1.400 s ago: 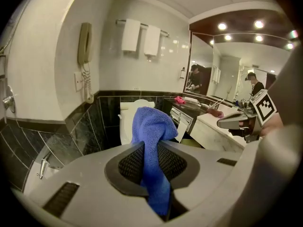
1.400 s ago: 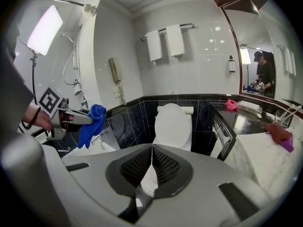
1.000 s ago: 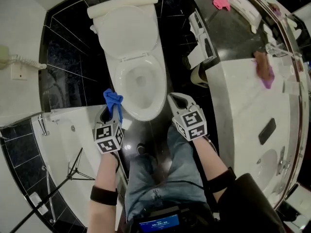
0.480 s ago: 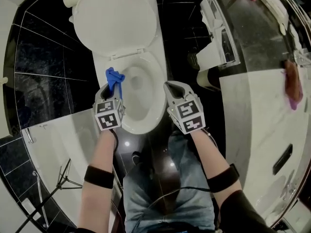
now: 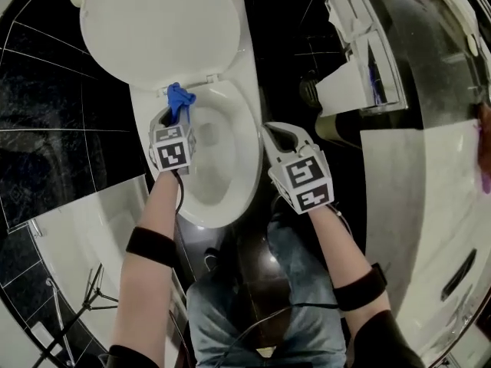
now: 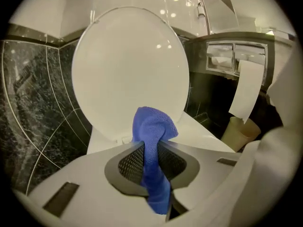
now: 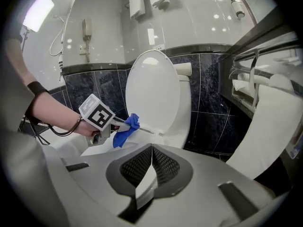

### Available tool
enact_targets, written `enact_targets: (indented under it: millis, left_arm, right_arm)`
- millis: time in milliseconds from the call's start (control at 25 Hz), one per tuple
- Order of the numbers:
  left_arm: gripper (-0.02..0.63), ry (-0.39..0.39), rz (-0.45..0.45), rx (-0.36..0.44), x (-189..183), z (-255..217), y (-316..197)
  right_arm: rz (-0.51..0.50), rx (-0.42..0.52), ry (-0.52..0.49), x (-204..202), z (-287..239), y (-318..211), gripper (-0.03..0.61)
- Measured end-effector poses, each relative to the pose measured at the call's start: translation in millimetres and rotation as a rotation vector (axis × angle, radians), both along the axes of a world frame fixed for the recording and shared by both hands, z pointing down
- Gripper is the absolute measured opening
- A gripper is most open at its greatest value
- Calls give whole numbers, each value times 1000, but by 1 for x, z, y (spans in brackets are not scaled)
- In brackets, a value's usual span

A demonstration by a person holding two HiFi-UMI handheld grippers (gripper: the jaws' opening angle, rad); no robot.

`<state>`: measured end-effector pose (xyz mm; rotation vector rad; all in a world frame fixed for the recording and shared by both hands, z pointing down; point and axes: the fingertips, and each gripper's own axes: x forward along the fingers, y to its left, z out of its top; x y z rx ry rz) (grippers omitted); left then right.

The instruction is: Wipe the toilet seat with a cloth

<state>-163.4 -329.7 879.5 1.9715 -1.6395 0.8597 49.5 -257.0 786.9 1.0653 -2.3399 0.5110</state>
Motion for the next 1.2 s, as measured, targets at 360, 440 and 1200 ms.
enact_targets:
  millis: [360, 440, 1200]
  left_arm:
    - [69, -5, 24, -55, 19, 39, -26]
    - [69, -5, 37, -64, 25, 45, -29]
    - [69, -148, 468, -42, 128, 57, -23]
  right_arm:
    - [38, 2, 3, 28, 14, -16, 14]
    - [42, 4, 2, 31, 14, -18, 14]
    - [46, 18, 22, 45, 6, -11, 14]
